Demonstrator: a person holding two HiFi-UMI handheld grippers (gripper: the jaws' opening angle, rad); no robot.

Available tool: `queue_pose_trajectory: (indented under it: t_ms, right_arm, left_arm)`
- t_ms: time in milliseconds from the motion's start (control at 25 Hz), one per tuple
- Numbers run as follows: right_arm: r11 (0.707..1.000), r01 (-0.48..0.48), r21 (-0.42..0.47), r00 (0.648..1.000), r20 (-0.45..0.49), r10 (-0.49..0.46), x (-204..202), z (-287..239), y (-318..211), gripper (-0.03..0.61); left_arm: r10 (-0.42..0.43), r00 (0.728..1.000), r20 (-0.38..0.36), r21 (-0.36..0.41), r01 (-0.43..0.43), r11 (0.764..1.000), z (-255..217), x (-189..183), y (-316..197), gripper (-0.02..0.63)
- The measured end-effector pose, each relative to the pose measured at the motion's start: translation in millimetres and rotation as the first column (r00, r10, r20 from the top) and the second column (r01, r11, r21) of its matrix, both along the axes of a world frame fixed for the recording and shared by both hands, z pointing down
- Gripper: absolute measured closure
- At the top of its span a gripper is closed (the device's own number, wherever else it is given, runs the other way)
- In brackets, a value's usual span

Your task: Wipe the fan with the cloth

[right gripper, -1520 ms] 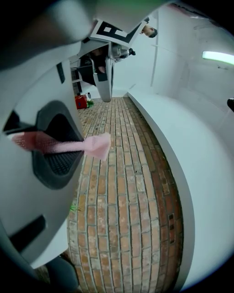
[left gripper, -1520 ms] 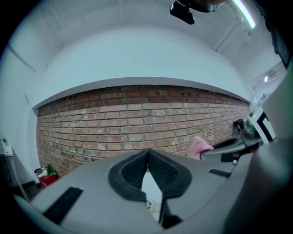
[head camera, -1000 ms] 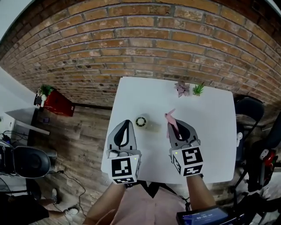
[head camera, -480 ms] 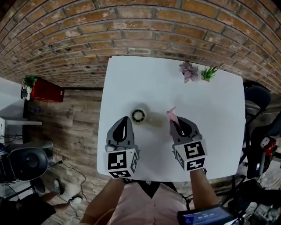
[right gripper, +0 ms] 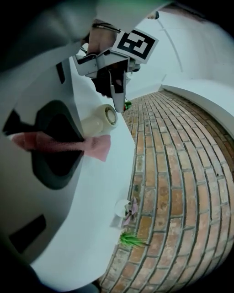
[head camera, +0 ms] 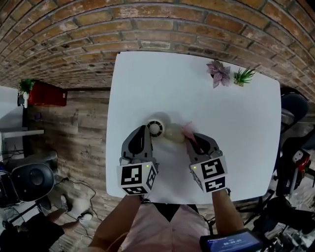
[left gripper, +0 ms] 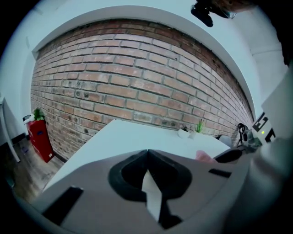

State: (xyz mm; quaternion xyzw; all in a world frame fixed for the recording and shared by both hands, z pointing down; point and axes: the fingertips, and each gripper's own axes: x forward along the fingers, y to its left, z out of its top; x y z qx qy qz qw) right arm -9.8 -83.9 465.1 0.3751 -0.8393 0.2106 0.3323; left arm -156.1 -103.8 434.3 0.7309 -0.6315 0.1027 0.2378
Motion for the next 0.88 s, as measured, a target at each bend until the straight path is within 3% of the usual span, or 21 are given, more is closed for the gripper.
queue_pose_trajectory:
  t_ms: [400, 600, 760, 880]
  right_arm:
    - [0.987, 0.131, -0.091, 0.99, 0.065, -0.126, -56.7, 9.7, 48.6, 0.538]
    - [0.974, 0.206, -0.089, 0.974, 0.115, -0.196, -96.5, 7.8, 62.5, 0.538]
    - [0.981, 0.18, -0.077, 0.974, 0.151, -0.167, -96.2, 0.8, 58.1, 0.538]
    - [0.989, 0.135, -0.063, 0.981, 0.151, -0.125, -76.6, -10.1, 51.9, 0.538]
  left_arm:
    - [0.083, 0.996, 0.042, 0.035, -0.084, 0.996, 3.5, 0.8, -28.3, 0.603]
    - [0.066, 0.994, 0.084, 0.056, -0.071, 0.996, -7.3, -14.0, -30.8, 0.603]
    - [0.044, 0.993, 0.106, 0.052, -0.05, 0.997, -19.3, -29.6, -20.0, 0.601]
    - [0.093, 0.991, 0.099, 0.007, -0.094, 0.996, -21.6, -23.1, -0.7, 0.596]
